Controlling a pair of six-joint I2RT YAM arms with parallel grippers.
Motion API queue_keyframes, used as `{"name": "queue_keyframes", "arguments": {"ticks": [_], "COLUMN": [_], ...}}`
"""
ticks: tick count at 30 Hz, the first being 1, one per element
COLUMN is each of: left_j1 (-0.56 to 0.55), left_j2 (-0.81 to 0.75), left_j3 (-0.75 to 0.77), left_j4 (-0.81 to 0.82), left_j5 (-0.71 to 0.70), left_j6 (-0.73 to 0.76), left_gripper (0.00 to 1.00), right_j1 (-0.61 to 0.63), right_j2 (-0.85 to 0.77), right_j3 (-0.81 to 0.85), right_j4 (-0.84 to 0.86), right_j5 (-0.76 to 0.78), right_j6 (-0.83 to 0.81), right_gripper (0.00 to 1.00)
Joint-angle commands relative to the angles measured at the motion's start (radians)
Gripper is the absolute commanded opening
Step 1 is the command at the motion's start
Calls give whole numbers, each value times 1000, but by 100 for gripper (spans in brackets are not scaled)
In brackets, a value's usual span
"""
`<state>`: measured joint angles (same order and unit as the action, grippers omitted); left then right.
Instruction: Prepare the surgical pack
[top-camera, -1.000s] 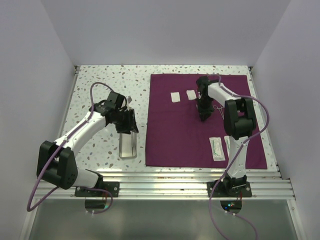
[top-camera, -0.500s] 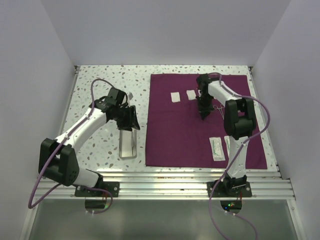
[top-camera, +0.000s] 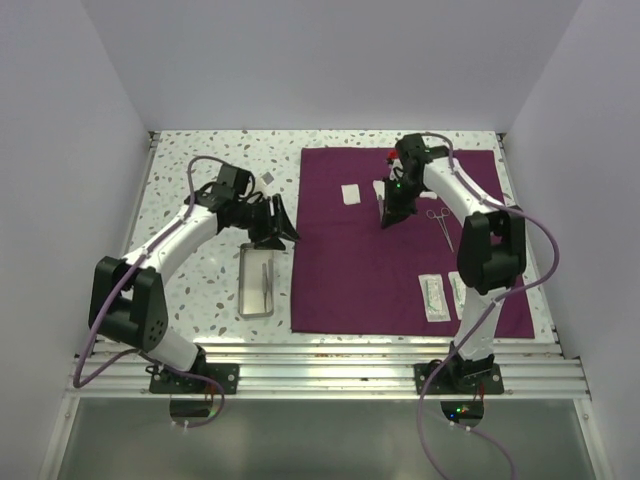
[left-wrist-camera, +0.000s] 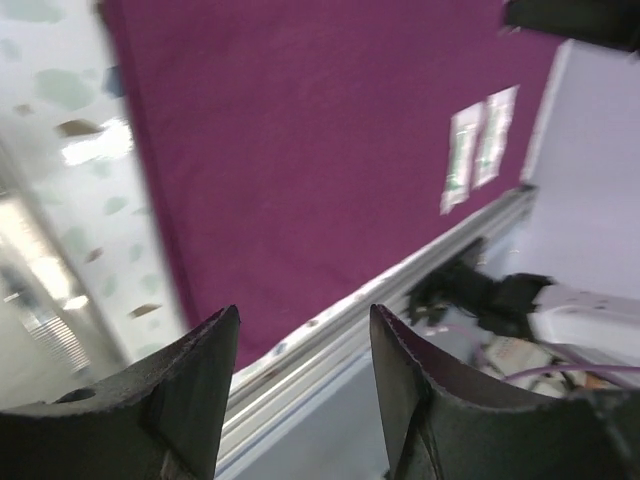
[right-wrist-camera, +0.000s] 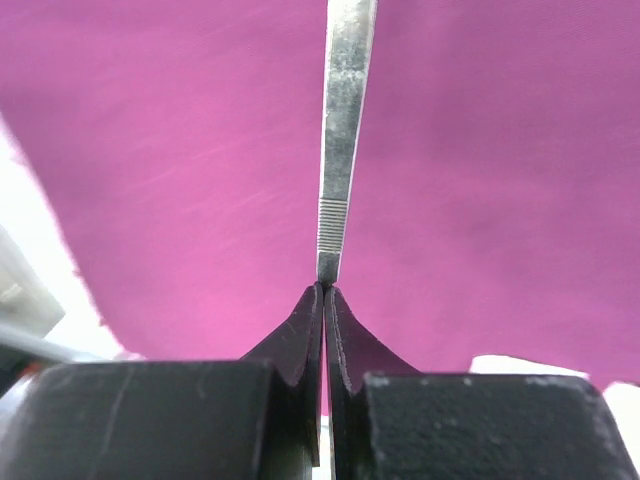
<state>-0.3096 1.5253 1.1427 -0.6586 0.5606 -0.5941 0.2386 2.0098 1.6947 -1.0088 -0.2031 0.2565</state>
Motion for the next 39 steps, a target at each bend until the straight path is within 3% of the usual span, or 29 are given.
{"name": "queue_keyframes", "arguments": {"ticks": [1, 7, 21, 27, 30, 33, 37, 39], "left_j1": [4, 1, -11, -19, -20, -20, -20, -16], "left_j2": [27, 68, 167, 214, 223, 225, 223, 211], "left_j3": [-12, -44, 14, 66, 71, 77, 60, 60], "left_j4": [218, 445, 435, 419, 421, 396, 347, 314], "left_j5": [199, 260, 216, 208, 209, 202, 199, 173], "left_j6": [-187, -364, -403, -395, -394, -360, -320, -262], "left_gripper": [59, 61, 61, 56, 50, 33, 0, 0], "right_j1": [59, 182, 321, 347, 355, 360, 361, 358], "right_j2": [-118, -186, -198, -197, -200, -197, -194, -181], "right_j3": [-49, -125, -92, -73, -67, -64, -60, -44], "right_j4": [65, 183, 245, 245, 251, 249, 246, 205], "right_j5": [-222, -346, -390, -391, -391, -383, -374, -358], "right_j6": [67, 179, 267, 274, 285, 285, 285, 271], "right_gripper": [0, 0, 0, 0, 0, 0, 0, 1]}}
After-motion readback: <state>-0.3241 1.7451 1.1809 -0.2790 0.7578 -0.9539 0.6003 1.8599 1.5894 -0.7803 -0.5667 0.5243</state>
